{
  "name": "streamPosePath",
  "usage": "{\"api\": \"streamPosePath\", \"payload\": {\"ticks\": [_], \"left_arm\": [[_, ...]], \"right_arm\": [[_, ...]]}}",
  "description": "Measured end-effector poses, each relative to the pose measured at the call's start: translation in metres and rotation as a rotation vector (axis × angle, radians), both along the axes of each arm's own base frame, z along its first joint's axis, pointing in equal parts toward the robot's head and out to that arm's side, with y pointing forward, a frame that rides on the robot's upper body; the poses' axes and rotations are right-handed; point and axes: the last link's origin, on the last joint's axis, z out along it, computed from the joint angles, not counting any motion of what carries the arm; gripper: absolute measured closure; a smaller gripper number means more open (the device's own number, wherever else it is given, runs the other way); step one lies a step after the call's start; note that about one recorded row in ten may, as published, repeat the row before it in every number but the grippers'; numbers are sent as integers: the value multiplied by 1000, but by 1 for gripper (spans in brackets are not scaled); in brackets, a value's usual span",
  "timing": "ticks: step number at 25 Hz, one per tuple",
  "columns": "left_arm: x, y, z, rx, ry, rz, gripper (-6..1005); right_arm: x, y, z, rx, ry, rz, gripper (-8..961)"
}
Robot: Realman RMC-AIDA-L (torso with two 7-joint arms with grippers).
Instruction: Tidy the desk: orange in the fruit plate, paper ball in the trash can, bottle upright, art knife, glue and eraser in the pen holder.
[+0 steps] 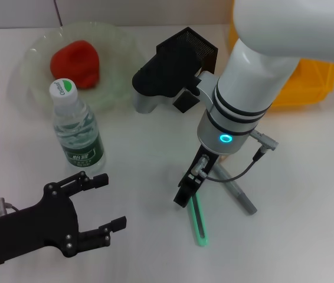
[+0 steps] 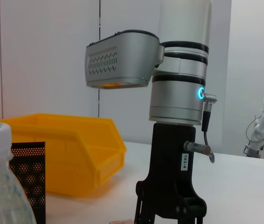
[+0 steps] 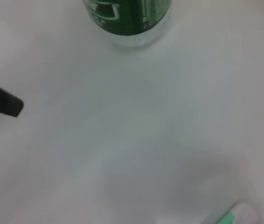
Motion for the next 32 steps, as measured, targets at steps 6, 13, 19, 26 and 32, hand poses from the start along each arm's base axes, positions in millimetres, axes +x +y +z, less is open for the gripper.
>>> {"api": "streamPosePath", "payload": {"ticks": [6, 13, 19, 26, 32], "left_arm": [[0, 1, 0, 0, 1, -1, 185], [0, 2, 0, 2, 4, 0, 185], [0, 3, -1, 3, 6, 1, 185], [1, 4, -2, 2, 6, 1, 185], [2, 4, -4, 7, 3, -8, 185]], "right_arm": [[2, 1, -1, -3, -13, -19, 188], [3, 2, -1, -2, -13, -20, 462], [2, 1, -1, -5, -10, -24, 559], [5, 1, -2, -16, -45, -16, 599], [4, 0, -2, -22, -52, -10, 684]]}}
